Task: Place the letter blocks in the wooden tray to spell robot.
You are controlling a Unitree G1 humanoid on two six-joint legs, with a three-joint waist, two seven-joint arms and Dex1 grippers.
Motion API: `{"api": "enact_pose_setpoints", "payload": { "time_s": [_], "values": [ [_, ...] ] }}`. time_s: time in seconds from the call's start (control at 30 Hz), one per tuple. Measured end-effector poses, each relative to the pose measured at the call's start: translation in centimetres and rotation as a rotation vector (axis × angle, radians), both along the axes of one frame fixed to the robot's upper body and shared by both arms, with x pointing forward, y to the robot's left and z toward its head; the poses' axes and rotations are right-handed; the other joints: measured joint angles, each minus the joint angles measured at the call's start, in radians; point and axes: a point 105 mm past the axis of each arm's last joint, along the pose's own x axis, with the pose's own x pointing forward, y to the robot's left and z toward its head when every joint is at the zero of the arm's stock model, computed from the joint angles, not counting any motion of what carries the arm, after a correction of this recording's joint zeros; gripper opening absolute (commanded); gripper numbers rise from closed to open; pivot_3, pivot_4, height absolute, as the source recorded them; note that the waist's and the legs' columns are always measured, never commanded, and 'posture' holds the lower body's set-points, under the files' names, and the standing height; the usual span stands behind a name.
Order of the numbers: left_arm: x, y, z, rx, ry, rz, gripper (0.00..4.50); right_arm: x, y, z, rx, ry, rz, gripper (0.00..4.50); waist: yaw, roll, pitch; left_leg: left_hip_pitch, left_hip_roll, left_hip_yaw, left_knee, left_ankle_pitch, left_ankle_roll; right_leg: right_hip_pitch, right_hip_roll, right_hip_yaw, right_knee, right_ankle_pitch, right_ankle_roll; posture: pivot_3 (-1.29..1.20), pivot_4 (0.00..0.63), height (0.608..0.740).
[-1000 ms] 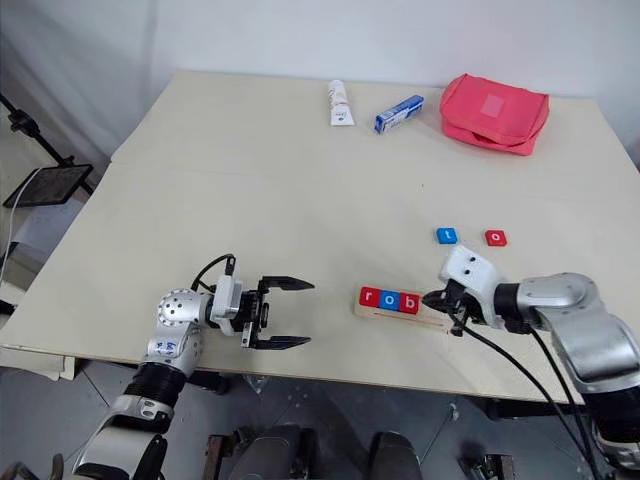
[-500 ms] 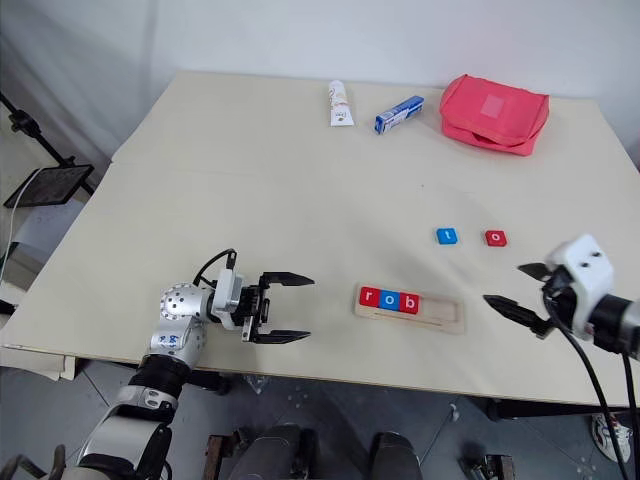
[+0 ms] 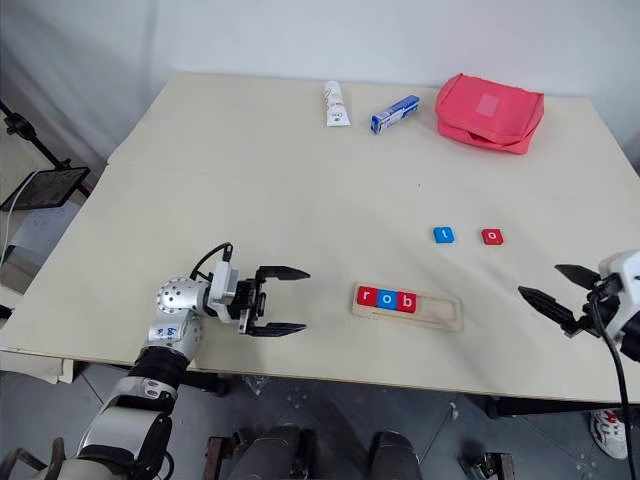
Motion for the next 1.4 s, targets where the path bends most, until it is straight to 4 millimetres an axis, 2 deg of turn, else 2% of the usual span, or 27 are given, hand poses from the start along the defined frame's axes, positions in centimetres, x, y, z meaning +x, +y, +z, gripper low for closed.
{"api": "enact_pose_setpoints", "payload": {
  "time_s": [0.73,0.83,0.93,1.13,1.4],
  "values": [
    [0.0,0.2,0.1,0.002,-0.003,0.004,4.50,0.3,-0.4,0.0,0.009,-0.016,-0.002,4.43,0.000,0.000,0.000,0.000,0.000,0.000,0.000,0.000,0.000,0.000,0.000,0.000,0.000,0.000,0.000,0.00,0.150,0.740],
    [0.0,0.3,0.1,0.003,-0.004,0.004,4.50,0.8,0.0,-0.1,0.016,-0.004,-0.003,4.43,0.000,0.000,0.000,0.000,0.000,0.000,0.000,0.000,0.000,0.000,0.000,0.000,0.000,0.000,0.000,0.00,0.150,0.740],
    [-0.1,0.4,0.1,0.005,-0.010,0.005,4.50,2.1,0.6,0.3,0.026,-0.004,0.005,4.43,-0.002,0.000,0.000,0.000,0.001,0.000,0.000,0.000,0.000,0.000,0.000,0.000,0.000,0.000,0.000,0.00,0.150,0.740],
    [-0.7,0.5,-0.1,0.006,-0.016,0.010,4.50,6.2,1.2,1.3,0.027,0.005,-0.039,4.43,-0.016,0.000,0.000,0.000,0.002,0.000,0.000,0.000,0.000,0.000,0.001,-0.001,0.000,0.000,0.000,0.00,0.150,0.740],
    [-1.6,1.1,-0.4,0.010,-0.007,0.045,4.50,11.4,2.1,-0.2,0.017,0.058,-0.159,4.43,-0.028,0.001,0.000,-0.001,0.001,-0.001,0.000,0.000,0.000,0.000,0.000,-0.001,0.000,0.000,0.000,0.00,0.150,0.740]
  ]
}}
